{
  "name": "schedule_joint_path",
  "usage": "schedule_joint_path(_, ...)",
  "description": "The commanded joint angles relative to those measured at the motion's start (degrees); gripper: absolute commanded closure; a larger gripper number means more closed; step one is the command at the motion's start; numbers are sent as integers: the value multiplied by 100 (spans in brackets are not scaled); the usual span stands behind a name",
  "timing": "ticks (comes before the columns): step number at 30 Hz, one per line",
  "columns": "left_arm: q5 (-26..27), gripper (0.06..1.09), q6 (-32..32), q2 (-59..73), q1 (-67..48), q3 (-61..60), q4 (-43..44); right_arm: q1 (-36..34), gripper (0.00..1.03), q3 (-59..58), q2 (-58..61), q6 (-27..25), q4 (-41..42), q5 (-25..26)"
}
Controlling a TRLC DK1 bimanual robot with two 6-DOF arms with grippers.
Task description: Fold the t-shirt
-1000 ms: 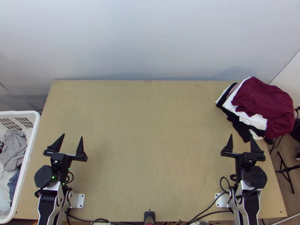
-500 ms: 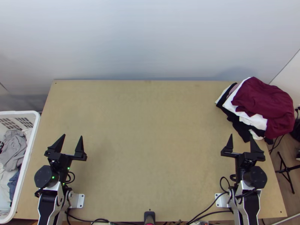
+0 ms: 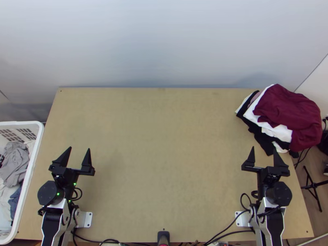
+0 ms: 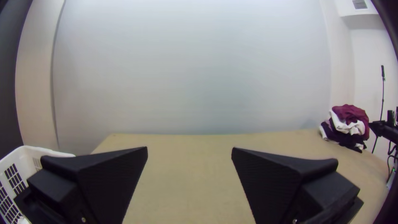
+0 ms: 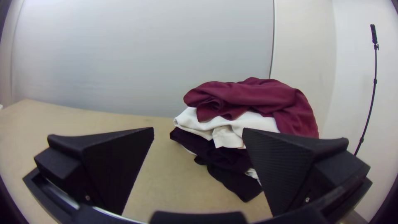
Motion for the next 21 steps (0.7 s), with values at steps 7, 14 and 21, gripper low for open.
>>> schedule_joint_path(7,2,10,-369,1,-30,2,-6,626,3,1,-10,16,6,1)
schedule_joint_path(14,2,10,-756,1,-65,-25,73,898,4,1,-10,25,15,1)
schedule_joint_path(21,2,10,-1002,-8,-65,-104,99,1215,4,-8,-10,-511,6,1)
